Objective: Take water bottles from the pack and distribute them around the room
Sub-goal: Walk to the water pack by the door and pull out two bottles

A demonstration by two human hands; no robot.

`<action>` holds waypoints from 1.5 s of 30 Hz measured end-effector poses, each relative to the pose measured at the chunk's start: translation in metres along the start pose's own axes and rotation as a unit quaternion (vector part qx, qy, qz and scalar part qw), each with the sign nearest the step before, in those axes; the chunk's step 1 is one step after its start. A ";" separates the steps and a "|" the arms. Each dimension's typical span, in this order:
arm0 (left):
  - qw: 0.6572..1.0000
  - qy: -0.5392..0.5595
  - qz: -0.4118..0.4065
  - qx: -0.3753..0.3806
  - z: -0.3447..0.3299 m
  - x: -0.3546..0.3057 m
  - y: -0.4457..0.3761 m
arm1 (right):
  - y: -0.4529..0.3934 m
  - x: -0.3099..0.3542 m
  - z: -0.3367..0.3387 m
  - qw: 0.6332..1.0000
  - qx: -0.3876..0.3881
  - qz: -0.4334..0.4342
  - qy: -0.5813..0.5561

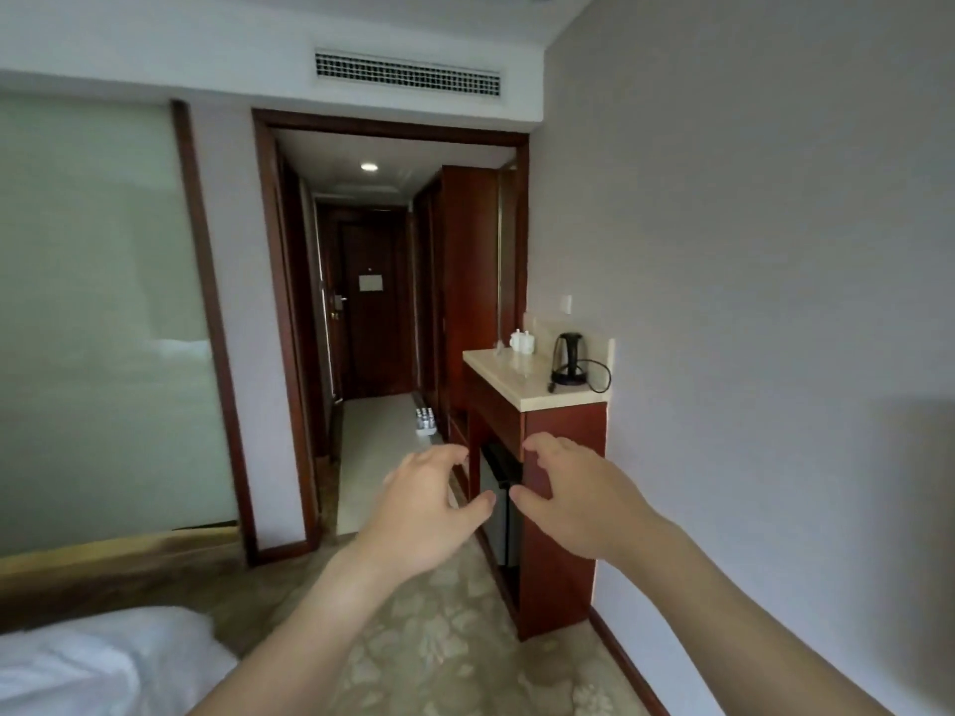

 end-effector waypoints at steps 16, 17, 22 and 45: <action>0.998 -0.015 0.057 -0.035 0.016 0.184 -0.195 | -0.276 0.010 -0.075 0.996 0.016 0.080 0.026; 0.997 -0.018 0.061 -0.036 0.011 0.190 -0.212 | -0.294 0.002 -0.078 0.996 0.014 0.086 0.024; 0.995 -0.025 0.084 -0.047 0.007 0.212 -0.310 | -0.389 -0.053 -0.081 0.994 0.005 0.107 0.001; 0.986 -0.026 0.127 -0.100 0.096 0.491 -0.694 | -0.885 -0.080 -0.138 0.986 0.010 0.162 -0.036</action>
Point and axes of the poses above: each hand's wrist, its own y-axis away from the middle knuckle, its own z-axis out of the back of the hand, x = y × z, the point moved 10 cm from there along -y, towards the middle knuckle, and after that the axes turned 14 degrees about x, right-handed, at the moved point
